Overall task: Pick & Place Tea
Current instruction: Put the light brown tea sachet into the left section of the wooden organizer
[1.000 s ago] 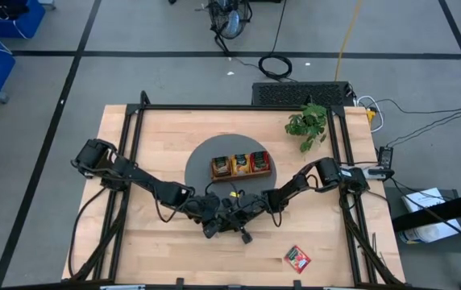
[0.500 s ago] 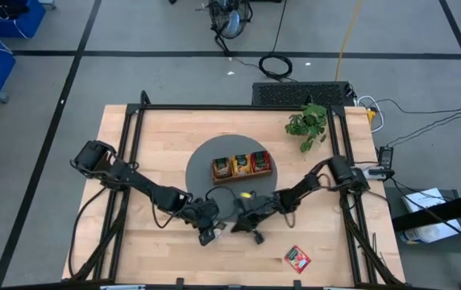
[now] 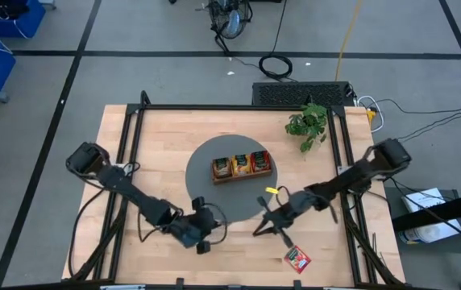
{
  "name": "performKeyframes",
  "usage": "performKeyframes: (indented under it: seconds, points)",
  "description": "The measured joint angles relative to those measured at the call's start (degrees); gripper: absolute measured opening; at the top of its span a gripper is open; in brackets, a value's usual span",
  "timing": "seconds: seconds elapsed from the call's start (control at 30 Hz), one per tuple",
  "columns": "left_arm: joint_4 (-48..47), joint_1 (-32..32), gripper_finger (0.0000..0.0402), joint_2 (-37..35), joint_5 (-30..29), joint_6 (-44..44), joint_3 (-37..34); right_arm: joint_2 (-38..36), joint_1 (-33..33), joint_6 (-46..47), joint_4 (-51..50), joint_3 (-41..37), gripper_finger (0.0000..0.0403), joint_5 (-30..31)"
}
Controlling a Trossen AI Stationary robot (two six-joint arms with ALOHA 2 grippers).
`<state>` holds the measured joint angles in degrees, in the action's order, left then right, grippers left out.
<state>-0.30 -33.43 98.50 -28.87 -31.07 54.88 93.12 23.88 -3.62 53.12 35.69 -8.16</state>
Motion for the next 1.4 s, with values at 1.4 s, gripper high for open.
performKeyframes:
  seconds: [1.4]
  points:
    - [1.84, -1.62, 0.0001, 0.59, -9.70, 17.07, 3.05, 4.70, -6.26, 10.45, -52.61, 31.22, 0.0160, 12.13]
